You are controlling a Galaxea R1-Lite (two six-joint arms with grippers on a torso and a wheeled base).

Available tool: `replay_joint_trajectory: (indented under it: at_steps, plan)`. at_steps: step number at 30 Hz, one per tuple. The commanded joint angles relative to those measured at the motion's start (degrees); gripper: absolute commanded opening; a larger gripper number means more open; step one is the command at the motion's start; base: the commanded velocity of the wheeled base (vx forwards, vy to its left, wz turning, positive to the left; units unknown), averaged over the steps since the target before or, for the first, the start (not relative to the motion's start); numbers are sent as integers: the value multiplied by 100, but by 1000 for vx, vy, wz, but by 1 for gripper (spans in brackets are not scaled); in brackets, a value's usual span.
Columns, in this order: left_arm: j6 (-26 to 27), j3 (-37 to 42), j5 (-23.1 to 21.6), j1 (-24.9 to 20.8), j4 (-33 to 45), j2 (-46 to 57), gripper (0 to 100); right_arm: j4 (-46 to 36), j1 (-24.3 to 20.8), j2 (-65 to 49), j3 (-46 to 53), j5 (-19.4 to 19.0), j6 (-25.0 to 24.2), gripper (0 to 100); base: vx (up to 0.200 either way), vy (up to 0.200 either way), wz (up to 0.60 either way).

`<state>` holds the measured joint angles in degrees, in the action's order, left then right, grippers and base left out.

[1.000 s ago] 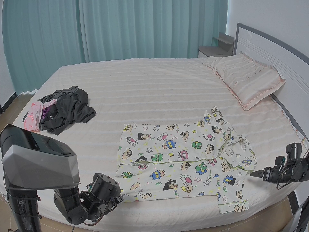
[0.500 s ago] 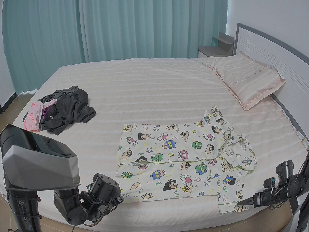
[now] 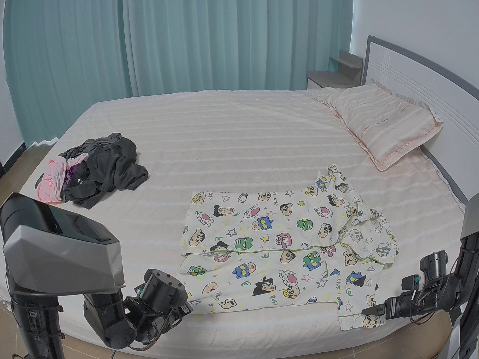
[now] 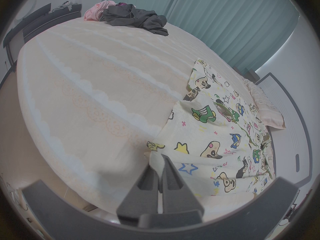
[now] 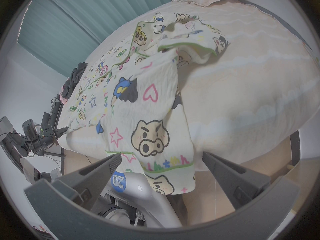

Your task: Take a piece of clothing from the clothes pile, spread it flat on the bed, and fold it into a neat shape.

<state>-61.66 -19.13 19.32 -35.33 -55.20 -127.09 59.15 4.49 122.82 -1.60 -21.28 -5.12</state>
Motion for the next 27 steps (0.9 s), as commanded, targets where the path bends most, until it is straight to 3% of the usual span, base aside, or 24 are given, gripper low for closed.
replay_joint_trajectory:
  at_steps: [1, 15, 16, 27]
  plan:
    - [5, -3, 1, 0, 0, -9, 0, 220, -115, 603, 151, 54, -174, 100, 0, 0, 0]
    - [14, -21, 1, 0, 0, -9, 0, 237, -141, 532, 151, 63, -323, 100, 0, 0, 0]
    - [14, -12, 1, 0, 0, -9, 0, 211, -141, 515, 151, 72, -323, 0, 0, 0, 0]
    - [22, -30, 28, -71, -8, 35, 0, -562, -79, -267, 151, 107, -323, 0, 0, 0, 0]
